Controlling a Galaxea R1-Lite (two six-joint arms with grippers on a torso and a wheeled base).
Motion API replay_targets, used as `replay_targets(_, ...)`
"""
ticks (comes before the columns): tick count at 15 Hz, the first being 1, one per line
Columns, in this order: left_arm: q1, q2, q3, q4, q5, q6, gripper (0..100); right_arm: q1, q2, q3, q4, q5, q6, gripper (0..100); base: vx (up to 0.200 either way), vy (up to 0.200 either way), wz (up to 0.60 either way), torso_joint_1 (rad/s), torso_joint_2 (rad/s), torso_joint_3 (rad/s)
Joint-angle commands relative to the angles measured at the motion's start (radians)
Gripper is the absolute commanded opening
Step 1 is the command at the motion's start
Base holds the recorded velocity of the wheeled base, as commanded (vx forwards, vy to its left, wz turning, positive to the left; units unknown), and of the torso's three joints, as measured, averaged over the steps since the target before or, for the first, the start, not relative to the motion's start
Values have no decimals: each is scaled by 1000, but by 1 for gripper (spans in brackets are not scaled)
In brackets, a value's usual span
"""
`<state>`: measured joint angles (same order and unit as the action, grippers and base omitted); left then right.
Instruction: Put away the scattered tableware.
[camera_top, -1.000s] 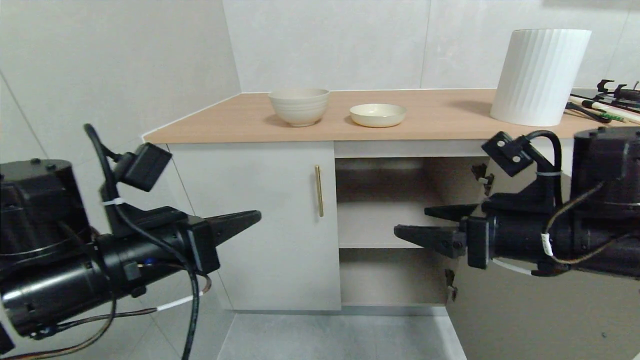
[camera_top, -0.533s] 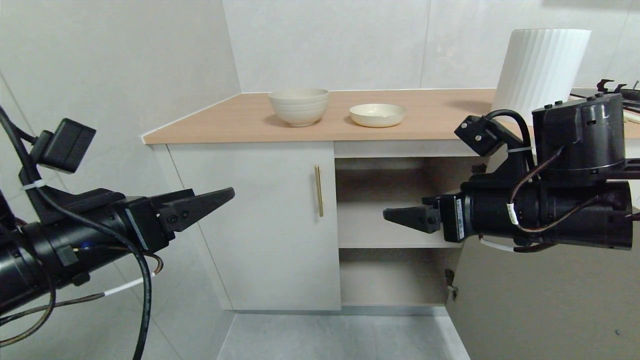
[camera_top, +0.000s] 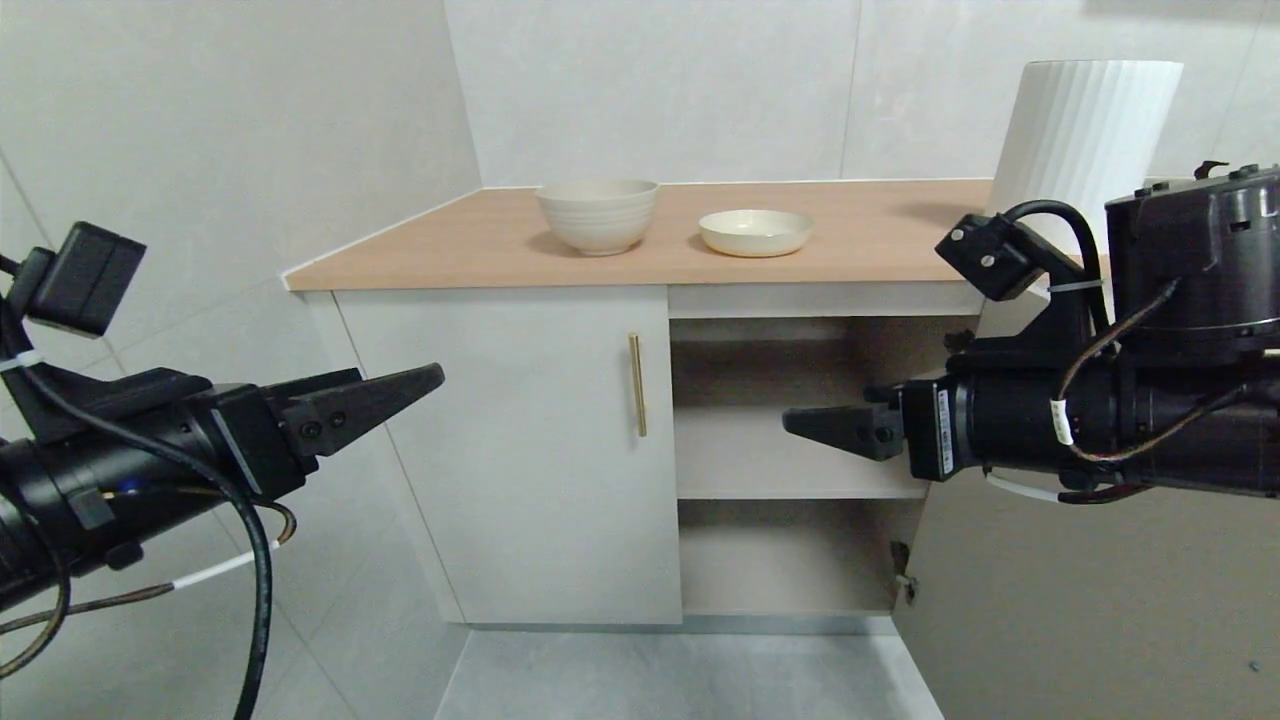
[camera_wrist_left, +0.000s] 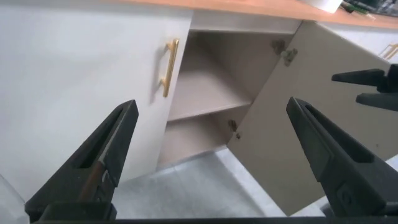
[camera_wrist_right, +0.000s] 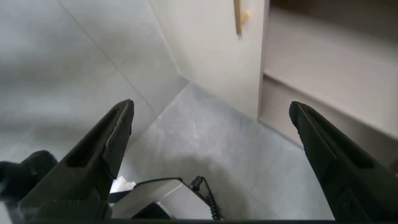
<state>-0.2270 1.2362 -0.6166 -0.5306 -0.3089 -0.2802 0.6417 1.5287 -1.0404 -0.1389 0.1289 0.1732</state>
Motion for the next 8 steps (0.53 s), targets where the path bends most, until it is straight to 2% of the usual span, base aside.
replay_targets(1,8,5,-5,-5,-4,-4,100,-2,-10,0,-1,0,0,100,200,0,0,2,-2,7)
replay_targets(2,14,9,-5,-15,-1,-7,100,-2,-10,0,-1,0,0,100,200,0,0,7,-2,-2)
replay_targets(6,15,2,6,-38,1,-1,100,-4,-9,-7,7,0,0,100,0,0,0,0,0,0)
replay_targets(8,15,0,1,-35,-2,-8,100,-4,-9,-7,7,0,0,100,0,0,0,0,0,0)
